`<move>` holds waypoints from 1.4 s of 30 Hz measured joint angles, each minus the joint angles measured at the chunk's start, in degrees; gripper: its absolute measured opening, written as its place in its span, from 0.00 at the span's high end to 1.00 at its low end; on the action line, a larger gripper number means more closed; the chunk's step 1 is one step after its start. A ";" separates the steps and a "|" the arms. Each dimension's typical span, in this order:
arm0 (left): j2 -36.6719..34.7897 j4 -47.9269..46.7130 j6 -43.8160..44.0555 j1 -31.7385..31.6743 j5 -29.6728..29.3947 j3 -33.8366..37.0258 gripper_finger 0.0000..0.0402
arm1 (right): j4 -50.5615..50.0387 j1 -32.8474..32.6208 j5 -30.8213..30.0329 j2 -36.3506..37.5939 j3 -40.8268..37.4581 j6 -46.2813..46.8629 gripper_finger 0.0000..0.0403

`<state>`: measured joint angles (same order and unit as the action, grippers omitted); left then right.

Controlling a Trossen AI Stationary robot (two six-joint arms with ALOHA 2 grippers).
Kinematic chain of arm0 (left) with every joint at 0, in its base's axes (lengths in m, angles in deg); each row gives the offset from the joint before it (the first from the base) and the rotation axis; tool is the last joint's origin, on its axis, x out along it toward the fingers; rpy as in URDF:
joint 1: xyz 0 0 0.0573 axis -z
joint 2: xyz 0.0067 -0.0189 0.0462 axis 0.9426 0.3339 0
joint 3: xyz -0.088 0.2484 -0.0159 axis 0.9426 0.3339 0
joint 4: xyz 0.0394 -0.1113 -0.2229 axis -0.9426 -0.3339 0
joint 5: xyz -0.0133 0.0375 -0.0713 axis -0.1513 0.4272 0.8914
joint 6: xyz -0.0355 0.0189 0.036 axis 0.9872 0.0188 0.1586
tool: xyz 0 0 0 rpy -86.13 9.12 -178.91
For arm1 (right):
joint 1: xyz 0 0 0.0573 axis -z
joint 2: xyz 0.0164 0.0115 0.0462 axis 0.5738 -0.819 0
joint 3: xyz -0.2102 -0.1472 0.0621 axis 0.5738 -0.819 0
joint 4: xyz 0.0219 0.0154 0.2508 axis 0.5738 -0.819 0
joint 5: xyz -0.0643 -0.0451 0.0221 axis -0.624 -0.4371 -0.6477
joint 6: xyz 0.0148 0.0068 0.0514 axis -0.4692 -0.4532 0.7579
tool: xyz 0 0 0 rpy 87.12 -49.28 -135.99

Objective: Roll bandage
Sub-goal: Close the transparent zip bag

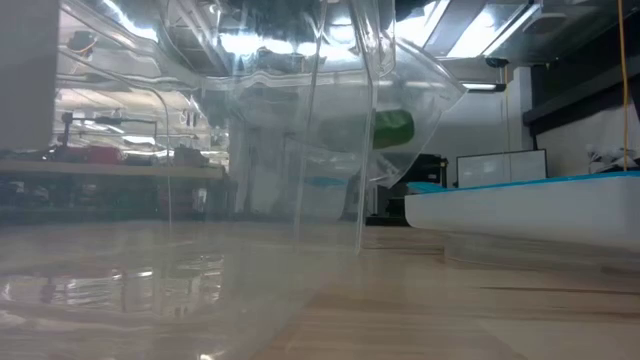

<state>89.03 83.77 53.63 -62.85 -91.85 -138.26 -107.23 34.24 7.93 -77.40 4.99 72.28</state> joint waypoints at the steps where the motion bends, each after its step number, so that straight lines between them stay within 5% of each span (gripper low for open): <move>1: 0.00 0.00 -0.04 0.17 -0.07 0.00 1.00 | -0.01 0.00 -0.02 0.00 -0.01 0.00 0.95; 19: -0.02 -1.34 0.09 0.65 -2.46 -0.01 1.00 | -2.52 0.04 -2.73 0.00 0.00 0.02 0.95; 27: -0.04 -1.46 10.20 0.65 -2.67 -0.01 0.99 | -2.71 0.04 -2.68 0.00 0.00 0.02 0.95; 42: -0.07 -0.83 12.26 -0.12 -2.79 -0.01 0.64 | -2.51 0.04 -2.55 0.00 0.00 0.00 0.95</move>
<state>88.97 82.95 65.89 -62.97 -94.65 -138.28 -109.75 34.28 5.38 -77.40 4.99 72.28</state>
